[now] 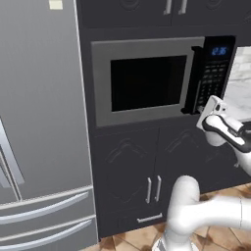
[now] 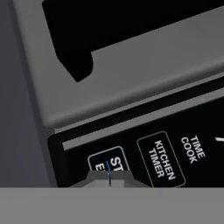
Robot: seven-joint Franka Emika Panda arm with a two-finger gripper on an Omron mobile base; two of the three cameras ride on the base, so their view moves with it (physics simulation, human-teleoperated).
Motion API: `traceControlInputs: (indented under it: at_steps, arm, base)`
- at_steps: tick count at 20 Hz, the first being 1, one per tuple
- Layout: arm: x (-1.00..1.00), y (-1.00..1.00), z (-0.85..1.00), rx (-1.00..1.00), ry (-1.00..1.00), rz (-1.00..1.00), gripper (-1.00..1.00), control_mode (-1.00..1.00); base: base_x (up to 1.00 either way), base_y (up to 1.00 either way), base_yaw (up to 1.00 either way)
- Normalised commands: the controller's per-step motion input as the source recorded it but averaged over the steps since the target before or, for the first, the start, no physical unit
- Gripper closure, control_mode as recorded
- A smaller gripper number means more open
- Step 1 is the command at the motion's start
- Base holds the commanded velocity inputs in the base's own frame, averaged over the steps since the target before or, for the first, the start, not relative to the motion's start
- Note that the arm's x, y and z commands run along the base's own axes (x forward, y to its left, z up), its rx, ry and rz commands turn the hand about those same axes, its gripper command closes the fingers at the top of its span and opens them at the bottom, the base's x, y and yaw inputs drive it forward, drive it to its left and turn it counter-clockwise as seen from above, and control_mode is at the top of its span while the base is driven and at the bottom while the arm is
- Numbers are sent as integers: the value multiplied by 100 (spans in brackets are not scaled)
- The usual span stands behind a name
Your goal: Pick the lemon from the sink and place it in the bowl. Then pick the bowl and place it in the microwave. Then close the microwave door and press the start button.
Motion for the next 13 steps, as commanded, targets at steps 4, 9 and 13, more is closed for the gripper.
traceControlInputs:
  at_steps: [4,9,13]
  arm:
    - [45,-14,-19,1,0,0,100,-100]
    - [11,-10,-7,3,0,0,100,-100]
    - [0,0,0,1,0,0,100,-100]
  base:
    - [0,0,0]
    - [0,0,0]
    - [0,0,0]
